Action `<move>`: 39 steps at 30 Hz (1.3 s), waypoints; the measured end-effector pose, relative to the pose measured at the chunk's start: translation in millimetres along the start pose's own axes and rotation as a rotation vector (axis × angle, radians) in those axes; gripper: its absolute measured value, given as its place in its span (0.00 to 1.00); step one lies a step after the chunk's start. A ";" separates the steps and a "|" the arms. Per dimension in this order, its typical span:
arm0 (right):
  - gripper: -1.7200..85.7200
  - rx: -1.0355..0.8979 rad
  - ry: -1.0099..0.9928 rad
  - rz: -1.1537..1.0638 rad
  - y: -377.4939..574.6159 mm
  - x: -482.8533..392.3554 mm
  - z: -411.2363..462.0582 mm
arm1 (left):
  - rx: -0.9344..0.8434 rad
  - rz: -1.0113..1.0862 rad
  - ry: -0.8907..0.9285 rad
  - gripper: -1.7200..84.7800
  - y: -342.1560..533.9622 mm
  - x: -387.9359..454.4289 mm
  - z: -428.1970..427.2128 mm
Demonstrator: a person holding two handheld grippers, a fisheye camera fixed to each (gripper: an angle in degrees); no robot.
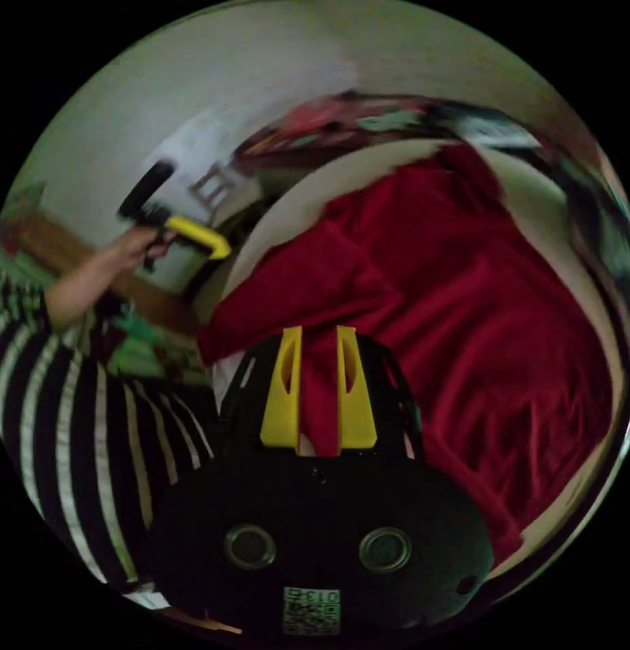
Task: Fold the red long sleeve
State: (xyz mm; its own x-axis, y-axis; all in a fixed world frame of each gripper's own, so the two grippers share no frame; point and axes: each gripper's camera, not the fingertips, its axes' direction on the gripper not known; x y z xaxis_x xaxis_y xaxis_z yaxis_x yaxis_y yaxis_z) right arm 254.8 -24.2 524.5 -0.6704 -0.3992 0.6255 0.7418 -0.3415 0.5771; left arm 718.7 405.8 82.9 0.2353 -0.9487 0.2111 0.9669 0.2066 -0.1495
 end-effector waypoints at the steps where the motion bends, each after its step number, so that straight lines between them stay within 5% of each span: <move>1: 0.12 -0.028 0.010 -0.174 -10.6 -37.6 16.0 | 0.019 -0.009 -0.013 0.07 2.4 -0.5 1.1; 7: 0.15 -0.172 0.049 -0.679 -40.6 -151.0 96.3 | 0.100 -0.066 -0.035 0.11 -14.6 -10.6 8.4; 15: 0.05 -0.243 -0.018 -0.574 -82.5 -142.5 110.2 | 0.002 -0.099 -0.011 0.08 -35.6 -24.2 32.1; 21: 0.03 0.071 -0.133 -0.154 -104.4 -59.3 9.6 | 0.027 -0.094 0.000 0.03 -24.9 -38.4 18.5; 25: 0.05 0.325 -0.086 0.361 -64.6 60.6 -66.0 | 0.076 -0.133 0.010 0.03 -8.9 -53.3 6.3; 31: 0.10 0.385 -0.094 1.001 28.7 165.5 -83.7 | 0.130 -0.221 0.120 0.03 11.0 -82.5 14.6; 35: 0.11 0.343 0.170 0.868 -13.6 139.8 -101.3 | 0.131 -0.209 0.116 0.03 10.0 -89.5 20.3; 39: 0.11 0.236 0.074 0.393 -125.7 100.5 -70.4 | 0.139 -0.176 0.123 0.03 8.6 -91.9 21.2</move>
State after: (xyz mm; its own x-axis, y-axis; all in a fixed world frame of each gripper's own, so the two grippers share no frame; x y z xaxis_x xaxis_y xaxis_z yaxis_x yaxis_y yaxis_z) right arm 95.4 -81.3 477.9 -0.3298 -0.5224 0.7863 0.9096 0.0472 0.4128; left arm 707.5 499.9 82.7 0.0570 -0.9932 0.1013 0.9982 0.0588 0.0153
